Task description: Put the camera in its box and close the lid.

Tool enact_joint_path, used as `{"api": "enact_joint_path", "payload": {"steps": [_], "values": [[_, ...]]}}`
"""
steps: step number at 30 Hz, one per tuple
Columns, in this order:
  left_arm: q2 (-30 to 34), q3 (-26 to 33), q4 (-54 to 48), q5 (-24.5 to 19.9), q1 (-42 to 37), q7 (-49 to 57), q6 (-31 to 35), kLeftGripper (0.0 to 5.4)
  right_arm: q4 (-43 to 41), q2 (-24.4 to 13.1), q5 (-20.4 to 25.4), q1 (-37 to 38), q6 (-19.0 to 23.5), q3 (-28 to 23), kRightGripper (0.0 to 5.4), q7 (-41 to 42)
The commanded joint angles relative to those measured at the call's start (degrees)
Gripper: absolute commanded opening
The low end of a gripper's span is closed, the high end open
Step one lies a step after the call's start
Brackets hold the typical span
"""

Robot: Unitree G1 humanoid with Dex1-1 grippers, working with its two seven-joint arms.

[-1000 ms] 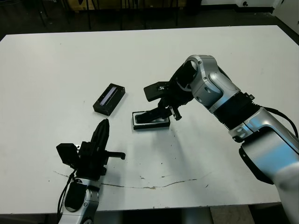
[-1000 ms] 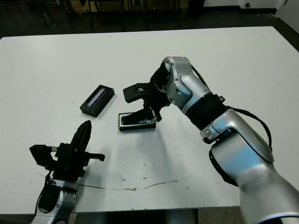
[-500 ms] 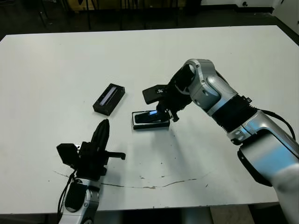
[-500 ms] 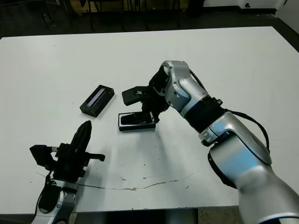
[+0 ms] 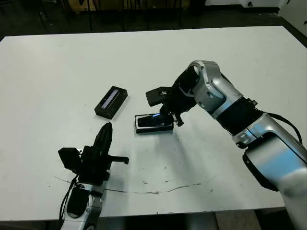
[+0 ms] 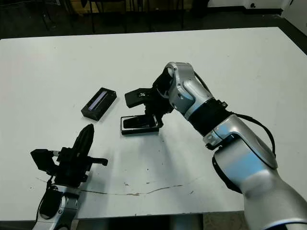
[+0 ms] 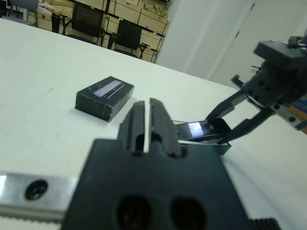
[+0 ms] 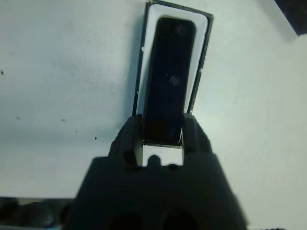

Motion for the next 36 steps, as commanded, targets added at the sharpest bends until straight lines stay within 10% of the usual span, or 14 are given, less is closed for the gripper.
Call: {"api": "enact_joint_path", "payload": {"steps": [1,22,29,36], "values": [[-0.19,0.21,0.49,0.31,2.65,0.37,0.50,0.00,0.88,1.01,3.07,2.47,-6.14,0.08,1.76,0.10],[-0.08,0.49,0.77,-0.60,1.88,0.02,0.94,0.00,-7.22,-7.76,1.83,1.81,-2.95,-7.01,5.39,-7.94],[0.00,0.63,1.03,-0.65,1.99,-0.44,0.55,0.00,-11.90,-11.72,6.46,2.58,-0.76,-14.33,5.39,-9.39],[2.78,1.75,-4.91,-1.28,4.05,-1.49,2.14,0.00,-25.63,-12.60,18.74,15.58,7.50,-32.47,5.39,-23.56]]}}
